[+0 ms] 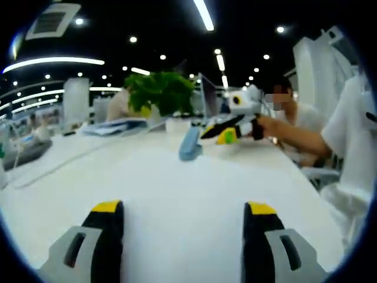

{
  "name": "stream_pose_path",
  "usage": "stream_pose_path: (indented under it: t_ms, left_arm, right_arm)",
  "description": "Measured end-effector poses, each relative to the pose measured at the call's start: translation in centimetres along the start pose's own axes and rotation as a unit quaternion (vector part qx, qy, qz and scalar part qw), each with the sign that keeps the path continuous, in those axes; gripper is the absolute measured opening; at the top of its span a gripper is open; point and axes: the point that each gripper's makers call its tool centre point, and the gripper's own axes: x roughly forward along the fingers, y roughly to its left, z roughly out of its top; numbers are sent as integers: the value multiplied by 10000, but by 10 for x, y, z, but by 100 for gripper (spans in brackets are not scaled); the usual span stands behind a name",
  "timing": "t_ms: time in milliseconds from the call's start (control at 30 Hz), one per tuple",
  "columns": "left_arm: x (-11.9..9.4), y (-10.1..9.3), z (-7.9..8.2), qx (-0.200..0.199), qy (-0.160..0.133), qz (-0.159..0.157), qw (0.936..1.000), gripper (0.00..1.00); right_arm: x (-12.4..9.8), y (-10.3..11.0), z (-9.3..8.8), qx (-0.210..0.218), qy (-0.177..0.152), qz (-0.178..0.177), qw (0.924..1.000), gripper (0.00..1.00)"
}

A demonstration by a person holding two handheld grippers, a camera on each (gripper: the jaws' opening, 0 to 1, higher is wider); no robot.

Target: Pick up the paper insert the paper into the punch align the paper edges press the punch to punch holes

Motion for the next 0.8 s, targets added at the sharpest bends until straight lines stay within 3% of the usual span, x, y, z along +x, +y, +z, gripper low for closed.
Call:
stream_pose_path:
  t_ms: [133, 333, 600, 800]
  left_arm:
    - [0, 0, 0, -2, 1, 4, 10000, 83]
    - [0, 0, 0, -7, -3, 5, 10000, 83]
    - [1, 0, 0, -12, -11, 6, 10000, 83]
    - [1, 0, 0, -13, -11, 6, 10000, 83]
  right_arm:
    - [1, -2, 6, -358, -265, 109, 9989, 45]
    - [2, -15, 10, -414, -440, -12, 9982, 48]
    - [9, -21, -5, -446, -183, 34, 9988, 47]
    - [13, -15, 0, -611, -363, 214, 9972, 47]
